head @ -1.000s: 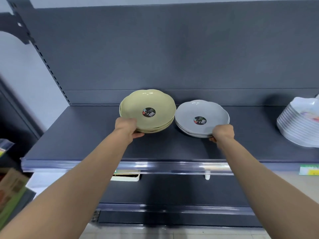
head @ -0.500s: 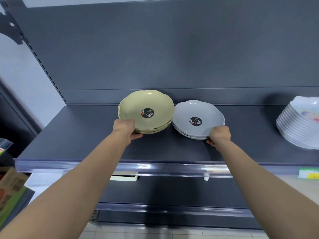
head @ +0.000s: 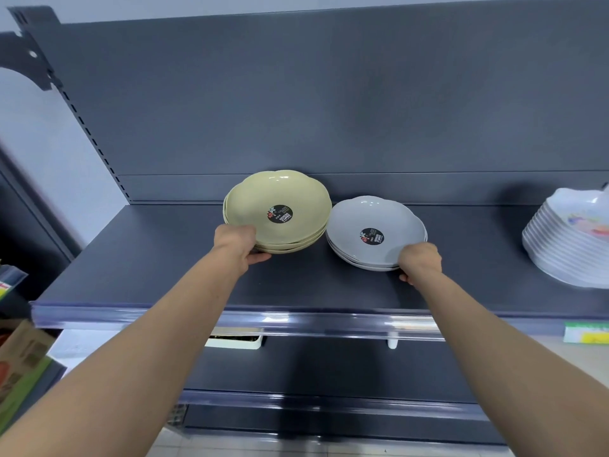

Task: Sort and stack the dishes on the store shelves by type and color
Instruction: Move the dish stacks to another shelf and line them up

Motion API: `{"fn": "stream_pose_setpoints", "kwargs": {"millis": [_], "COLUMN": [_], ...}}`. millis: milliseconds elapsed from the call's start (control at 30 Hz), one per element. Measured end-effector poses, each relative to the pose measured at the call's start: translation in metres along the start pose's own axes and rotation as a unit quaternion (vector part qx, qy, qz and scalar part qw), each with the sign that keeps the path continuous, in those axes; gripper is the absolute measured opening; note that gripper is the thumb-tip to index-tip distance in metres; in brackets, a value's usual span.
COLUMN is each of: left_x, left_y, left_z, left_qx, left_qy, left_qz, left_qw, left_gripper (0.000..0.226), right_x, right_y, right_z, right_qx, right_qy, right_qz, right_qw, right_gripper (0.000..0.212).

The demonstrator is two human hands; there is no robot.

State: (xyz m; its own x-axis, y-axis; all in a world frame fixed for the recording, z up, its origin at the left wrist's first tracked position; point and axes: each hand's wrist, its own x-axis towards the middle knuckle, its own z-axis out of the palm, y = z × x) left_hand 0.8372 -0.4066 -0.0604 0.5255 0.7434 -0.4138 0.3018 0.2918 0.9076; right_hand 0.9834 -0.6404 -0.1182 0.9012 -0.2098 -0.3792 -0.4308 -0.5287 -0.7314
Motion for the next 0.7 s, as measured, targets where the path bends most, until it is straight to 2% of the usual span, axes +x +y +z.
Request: {"fn": "stream_pose_setpoints", "kwargs": {"millis": [67, 167, 233, 367, 433, 533, 667, 700], "left_x": [0.0, -0.001, -0.001, 0.002, 0.007, 0.02, 0.04, 0.045], "left_y": [0.0, 0.002, 0.002, 0.004, 0.006, 0.007, 0.008, 0.008], "left_z": [-0.001, -0.004, -0.007, -0.021, -0.032, -0.049, -0.067, -0.07], "left_qx": [-0.001, -0.001, 0.004, 0.021, 0.033, 0.054, 0.074, 0.075], "left_qy": [0.001, -0.002, -0.007, -0.027, -0.041, -0.062, -0.101, -0.114], "left_qz": [-0.002, -0.001, 0.003, 0.006, 0.004, 0.004, 0.003, 0.002], "left_qw": [1.0, 1.0, 1.0, 0.999, 0.999, 0.997, 0.992, 0.991], "left_gripper": [0.042, 0.04, 0.037, 0.03, 0.027, 0.031, 0.032, 0.033], "right_x": [-0.01, -0.03, -0.041, -0.067, -0.078, -0.084, -0.093, -0.095], "right_y": [-0.003, -0.018, -0.037, -0.072, -0.085, -0.097, -0.101, -0.101], "right_z": [-0.008, -0.015, -0.009, 0.021, 0.039, 0.066, 0.094, 0.1], "right_qx": [-0.06, -0.105, -0.082, -0.038, -0.067, -0.134, -0.209, -0.224], "right_qy": [0.053, 0.127, 0.103, -0.036, -0.079, -0.115, -0.091, -0.08], "right_qz": [-0.04, -0.16, -0.239, -0.342, -0.366, -0.355, -0.312, -0.296], "right_qw": [0.996, 0.973, 0.962, 0.938, 0.925, 0.918, 0.922, 0.925], "right_gripper": [0.04, 0.037, 0.035, 0.039, 0.038, 0.034, 0.019, 0.023]}}
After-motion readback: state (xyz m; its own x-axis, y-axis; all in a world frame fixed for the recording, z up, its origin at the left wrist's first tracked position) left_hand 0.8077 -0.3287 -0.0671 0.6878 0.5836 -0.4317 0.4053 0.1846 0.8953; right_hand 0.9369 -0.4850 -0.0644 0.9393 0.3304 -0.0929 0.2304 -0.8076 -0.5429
